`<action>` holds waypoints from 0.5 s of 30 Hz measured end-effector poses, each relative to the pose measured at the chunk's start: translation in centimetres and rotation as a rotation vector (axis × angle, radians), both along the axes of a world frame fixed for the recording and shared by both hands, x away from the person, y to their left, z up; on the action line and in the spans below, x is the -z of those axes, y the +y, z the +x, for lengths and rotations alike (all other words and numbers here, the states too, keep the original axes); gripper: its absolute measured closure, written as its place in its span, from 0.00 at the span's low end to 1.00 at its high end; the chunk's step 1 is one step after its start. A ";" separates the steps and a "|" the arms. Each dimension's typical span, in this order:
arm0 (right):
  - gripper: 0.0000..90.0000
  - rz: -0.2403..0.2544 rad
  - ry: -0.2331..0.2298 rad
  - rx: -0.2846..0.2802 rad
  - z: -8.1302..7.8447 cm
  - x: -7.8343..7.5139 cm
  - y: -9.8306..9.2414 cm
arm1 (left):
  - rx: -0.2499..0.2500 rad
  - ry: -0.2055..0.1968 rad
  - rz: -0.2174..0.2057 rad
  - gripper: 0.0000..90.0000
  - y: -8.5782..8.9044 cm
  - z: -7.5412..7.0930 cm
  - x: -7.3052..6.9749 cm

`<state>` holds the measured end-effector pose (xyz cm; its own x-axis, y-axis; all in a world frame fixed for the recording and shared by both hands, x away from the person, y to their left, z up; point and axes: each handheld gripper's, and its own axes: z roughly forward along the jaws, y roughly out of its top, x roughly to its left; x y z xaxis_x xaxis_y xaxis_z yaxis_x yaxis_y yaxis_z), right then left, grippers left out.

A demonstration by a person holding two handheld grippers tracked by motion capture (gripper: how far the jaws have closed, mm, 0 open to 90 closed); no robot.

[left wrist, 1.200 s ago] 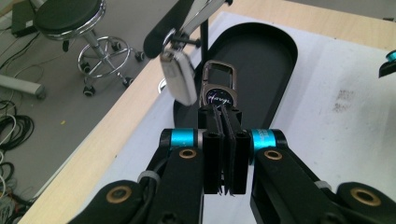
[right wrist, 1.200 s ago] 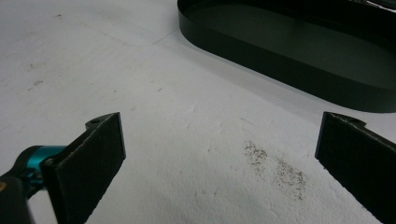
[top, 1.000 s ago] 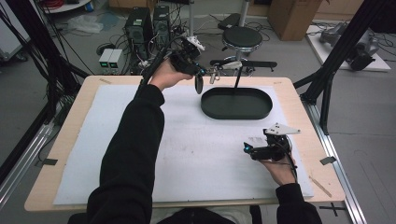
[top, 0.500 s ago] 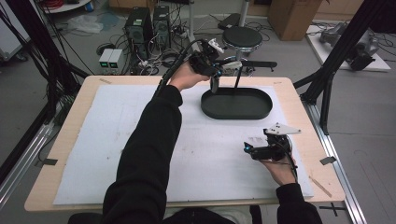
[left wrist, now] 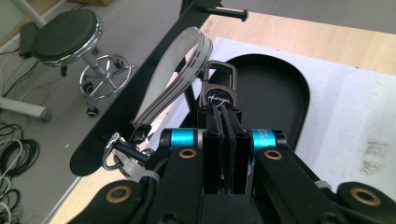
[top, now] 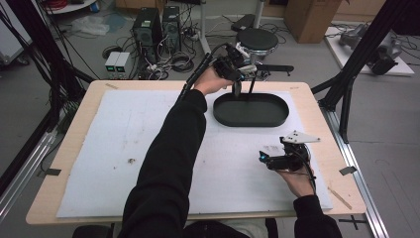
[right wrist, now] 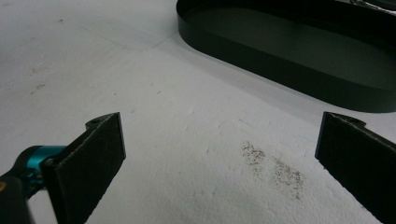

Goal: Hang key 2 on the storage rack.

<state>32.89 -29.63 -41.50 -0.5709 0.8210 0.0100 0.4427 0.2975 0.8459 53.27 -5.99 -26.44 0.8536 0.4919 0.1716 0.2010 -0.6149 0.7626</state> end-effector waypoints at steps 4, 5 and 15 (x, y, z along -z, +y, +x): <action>0.01 0.005 0.001 0.003 0.0 0.0 -0.1 | -0.025 -0.011 0.014 0.97 -0.3 0.4 0.3; 0.01 0.003 0.002 0.004 0.0 0.0 -0.1 | -0.025 -0.011 0.014 0.97 -0.3 0.4 0.3; 0.01 0.005 -0.003 0.003 0.0 0.0 -0.1 | -0.069 -0.046 0.044 0.97 -1.1 0.8 1.1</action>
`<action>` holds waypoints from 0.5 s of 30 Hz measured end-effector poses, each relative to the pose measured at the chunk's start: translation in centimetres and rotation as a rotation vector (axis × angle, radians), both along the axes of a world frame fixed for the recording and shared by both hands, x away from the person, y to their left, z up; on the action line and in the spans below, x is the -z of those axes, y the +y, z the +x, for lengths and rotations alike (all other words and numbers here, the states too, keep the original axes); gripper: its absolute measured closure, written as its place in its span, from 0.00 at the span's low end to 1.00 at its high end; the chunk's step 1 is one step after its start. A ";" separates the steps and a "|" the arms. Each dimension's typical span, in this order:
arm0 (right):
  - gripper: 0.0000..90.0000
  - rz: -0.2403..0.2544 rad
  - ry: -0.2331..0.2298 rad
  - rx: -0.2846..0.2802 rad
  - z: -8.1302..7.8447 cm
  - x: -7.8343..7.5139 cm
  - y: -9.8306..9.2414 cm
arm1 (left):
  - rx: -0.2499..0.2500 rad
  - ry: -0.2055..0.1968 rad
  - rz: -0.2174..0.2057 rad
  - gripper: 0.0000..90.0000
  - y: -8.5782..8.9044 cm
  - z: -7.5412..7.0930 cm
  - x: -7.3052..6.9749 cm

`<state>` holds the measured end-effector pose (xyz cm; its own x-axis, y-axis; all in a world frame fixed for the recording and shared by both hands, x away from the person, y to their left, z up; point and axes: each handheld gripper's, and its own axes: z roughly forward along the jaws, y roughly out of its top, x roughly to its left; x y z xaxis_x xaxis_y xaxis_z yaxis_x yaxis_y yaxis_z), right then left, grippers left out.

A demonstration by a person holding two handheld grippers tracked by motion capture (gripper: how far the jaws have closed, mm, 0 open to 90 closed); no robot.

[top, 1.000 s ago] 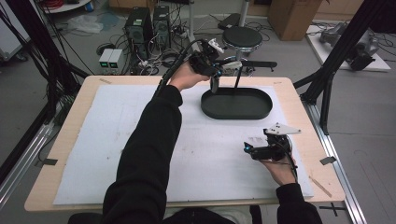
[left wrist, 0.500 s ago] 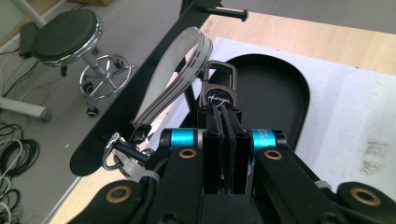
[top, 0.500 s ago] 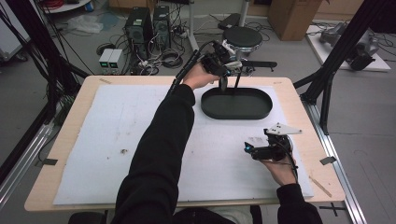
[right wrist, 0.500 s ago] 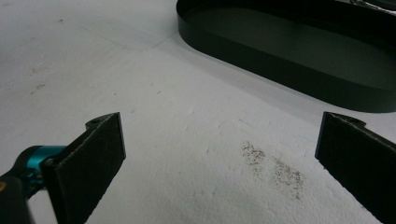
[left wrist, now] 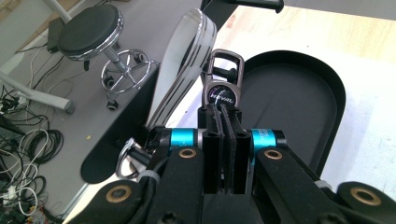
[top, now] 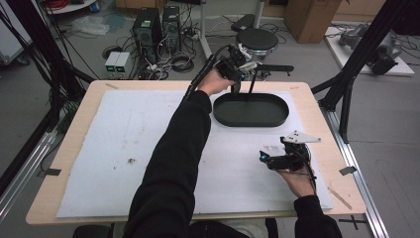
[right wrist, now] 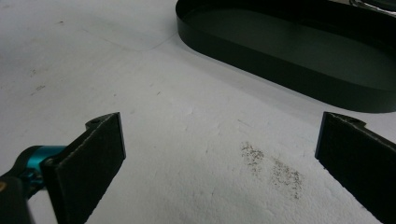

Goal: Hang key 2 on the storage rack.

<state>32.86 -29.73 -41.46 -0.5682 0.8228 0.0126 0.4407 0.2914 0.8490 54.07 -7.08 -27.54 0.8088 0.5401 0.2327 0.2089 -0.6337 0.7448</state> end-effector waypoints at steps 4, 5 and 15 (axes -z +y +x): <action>0.01 -0.002 -0.002 -0.004 0.1 0.0 0.0 | -0.014 -0.001 0.000 0.97 -0.1 0.2 0.3; 0.01 -0.001 0.000 -0.004 0.0 0.0 0.0 | -0.016 -0.002 0.002 0.97 -0.1 0.2 0.3; 0.01 -0.006 -0.001 -0.006 0.1 0.1 0.1 | -0.062 -0.056 0.040 0.96 -1.4 0.1 1.0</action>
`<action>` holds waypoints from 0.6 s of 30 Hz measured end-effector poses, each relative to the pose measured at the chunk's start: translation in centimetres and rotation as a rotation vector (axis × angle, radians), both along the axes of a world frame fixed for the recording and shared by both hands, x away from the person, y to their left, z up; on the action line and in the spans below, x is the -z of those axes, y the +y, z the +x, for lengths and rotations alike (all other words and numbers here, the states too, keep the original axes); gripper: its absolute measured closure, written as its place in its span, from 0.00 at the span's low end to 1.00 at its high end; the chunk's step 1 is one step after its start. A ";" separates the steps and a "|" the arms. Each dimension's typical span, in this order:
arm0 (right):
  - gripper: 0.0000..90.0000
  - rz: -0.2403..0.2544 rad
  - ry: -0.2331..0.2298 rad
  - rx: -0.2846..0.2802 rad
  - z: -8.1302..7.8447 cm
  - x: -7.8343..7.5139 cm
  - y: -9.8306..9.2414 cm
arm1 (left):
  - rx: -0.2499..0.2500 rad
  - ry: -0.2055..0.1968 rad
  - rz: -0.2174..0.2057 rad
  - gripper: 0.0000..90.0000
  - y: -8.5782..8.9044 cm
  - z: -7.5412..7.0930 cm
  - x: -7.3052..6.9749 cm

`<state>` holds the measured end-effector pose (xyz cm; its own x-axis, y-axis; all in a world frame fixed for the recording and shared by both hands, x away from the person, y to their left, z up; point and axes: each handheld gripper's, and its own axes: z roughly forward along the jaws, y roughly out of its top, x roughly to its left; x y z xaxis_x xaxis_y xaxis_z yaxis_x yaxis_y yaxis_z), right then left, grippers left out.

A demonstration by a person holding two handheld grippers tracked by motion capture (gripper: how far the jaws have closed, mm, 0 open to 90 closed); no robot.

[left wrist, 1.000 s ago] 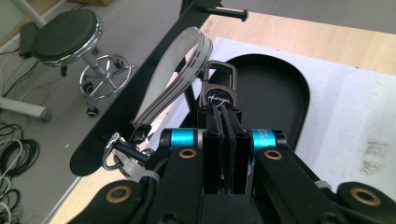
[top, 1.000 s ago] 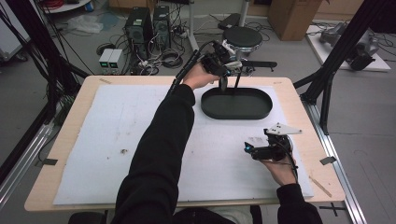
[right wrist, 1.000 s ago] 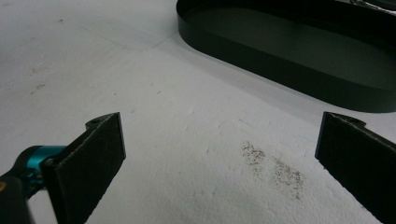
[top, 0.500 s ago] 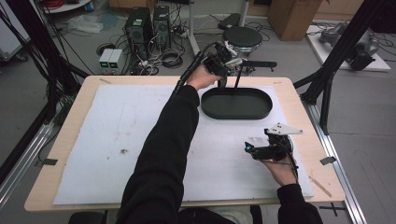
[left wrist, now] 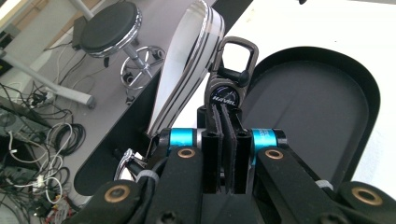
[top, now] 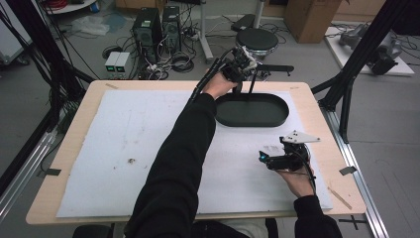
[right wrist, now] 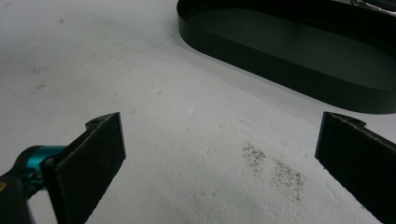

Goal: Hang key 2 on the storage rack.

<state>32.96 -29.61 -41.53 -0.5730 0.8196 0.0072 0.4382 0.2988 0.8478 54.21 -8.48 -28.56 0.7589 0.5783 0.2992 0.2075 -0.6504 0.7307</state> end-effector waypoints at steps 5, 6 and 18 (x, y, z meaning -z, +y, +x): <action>0.01 0.000 0.001 0.001 0.0 0.0 0.0 | -0.007 -0.001 0.008 0.96 0.0 0.0 0.1; 0.01 -0.001 0.000 0.000 0.0 0.0 0.0 | -0.006 -0.003 0.016 0.95 0.0 0.0 0.1; 0.01 -0.001 0.004 -0.001 -0.1 0.0 0.1 | 0.075 0.049 -0.056 0.34 0.3 -1.2 -0.2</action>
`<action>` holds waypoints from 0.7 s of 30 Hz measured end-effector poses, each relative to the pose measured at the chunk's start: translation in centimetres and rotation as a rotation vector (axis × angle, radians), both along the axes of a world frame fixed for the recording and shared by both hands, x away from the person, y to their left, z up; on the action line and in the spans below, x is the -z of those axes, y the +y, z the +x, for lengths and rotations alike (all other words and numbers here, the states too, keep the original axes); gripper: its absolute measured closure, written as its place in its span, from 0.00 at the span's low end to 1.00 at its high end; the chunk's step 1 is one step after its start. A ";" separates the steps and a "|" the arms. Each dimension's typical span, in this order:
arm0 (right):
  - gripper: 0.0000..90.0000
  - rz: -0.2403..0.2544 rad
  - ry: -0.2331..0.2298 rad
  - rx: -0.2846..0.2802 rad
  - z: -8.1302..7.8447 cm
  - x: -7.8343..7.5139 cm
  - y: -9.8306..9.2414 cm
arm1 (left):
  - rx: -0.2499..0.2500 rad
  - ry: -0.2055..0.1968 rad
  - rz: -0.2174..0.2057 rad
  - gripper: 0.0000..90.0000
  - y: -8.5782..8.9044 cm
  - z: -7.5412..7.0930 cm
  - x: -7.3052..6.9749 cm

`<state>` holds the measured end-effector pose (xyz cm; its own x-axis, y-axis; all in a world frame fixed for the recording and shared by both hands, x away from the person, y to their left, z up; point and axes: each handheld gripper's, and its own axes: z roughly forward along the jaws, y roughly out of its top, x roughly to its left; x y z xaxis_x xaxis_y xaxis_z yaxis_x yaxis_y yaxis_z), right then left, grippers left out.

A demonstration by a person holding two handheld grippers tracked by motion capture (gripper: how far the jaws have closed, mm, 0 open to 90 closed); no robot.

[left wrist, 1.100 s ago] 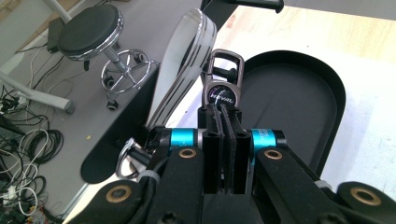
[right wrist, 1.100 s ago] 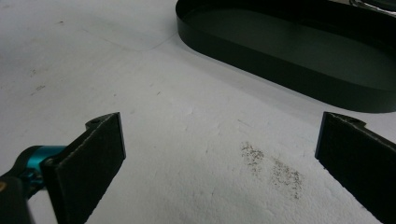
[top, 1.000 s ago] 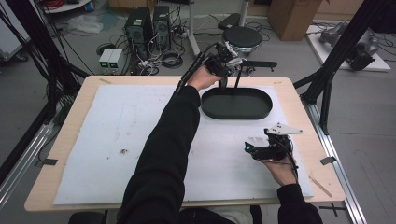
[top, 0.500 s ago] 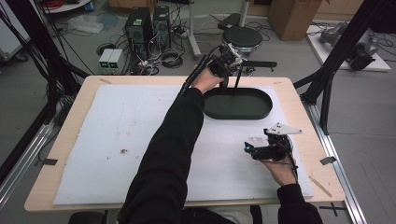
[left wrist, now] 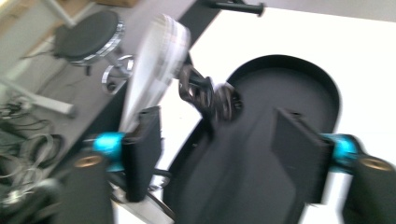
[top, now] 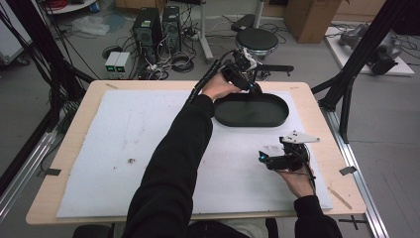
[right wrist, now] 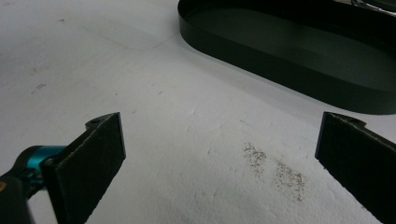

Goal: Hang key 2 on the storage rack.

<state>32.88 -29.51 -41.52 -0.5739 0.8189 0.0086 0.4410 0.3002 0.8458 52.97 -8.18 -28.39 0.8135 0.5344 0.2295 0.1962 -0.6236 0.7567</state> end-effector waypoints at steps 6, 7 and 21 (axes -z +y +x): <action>0.01 -0.004 -0.001 -0.006 0.0 0.0 0.1 | 0.090 0.108 -0.035 0.12 1.0 -0.3 0.1; 0.01 -0.004 0.000 -0.006 0.0 0.0 0.1 | 0.097 0.111 -0.039 0.11 1.2 -0.4 0.0; 0.01 -0.010 0.001 -0.004 0.1 0.1 0.2 | 0.104 0.110 -0.091 0.12 4.2 -2.3 -0.5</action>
<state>32.97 -29.33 -41.64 -0.5774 0.8165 0.0010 0.4408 0.3107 0.8421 50.68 -3.98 -27.90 0.8831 0.4604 0.0907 0.2185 -0.5745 0.7888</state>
